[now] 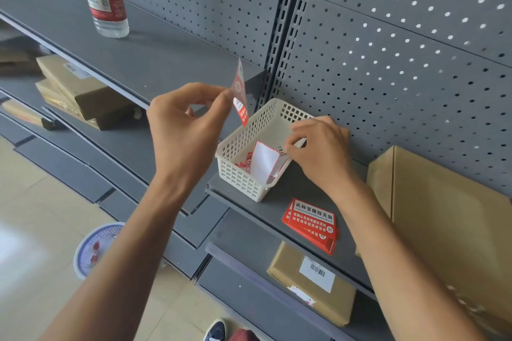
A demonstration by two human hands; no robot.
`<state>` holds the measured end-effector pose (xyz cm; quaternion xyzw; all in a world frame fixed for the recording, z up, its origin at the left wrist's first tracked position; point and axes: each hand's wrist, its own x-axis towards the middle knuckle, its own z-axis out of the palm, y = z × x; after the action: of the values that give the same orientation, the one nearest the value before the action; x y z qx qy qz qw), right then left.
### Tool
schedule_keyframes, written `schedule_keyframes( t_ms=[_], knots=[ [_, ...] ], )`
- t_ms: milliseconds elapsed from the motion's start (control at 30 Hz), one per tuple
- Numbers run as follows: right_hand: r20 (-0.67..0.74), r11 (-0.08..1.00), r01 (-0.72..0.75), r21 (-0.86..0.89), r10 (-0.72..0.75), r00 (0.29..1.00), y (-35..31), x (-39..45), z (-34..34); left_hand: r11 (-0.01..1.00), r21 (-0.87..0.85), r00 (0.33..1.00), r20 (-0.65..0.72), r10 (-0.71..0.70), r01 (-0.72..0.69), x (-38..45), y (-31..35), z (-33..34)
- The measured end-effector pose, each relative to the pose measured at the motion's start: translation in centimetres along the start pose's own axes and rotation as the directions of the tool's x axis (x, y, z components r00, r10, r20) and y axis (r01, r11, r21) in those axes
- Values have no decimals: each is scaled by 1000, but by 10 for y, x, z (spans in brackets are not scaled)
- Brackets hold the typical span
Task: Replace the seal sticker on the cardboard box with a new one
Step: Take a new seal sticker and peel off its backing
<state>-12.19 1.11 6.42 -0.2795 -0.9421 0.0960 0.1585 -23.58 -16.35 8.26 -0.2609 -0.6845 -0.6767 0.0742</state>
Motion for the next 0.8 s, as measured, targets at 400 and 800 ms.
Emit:
schedule_keyframes(
  t_ms=[400,800],
  knots=[
    [-229,812,81,578,66,971,-28,-19,-69,880,225,908,107,404,-418,-22,6,40],
    [-242,823,-48,567,221,945,-4,-39,-83,733,179,753,221,620,-656,-36,9,73]
  ],
)
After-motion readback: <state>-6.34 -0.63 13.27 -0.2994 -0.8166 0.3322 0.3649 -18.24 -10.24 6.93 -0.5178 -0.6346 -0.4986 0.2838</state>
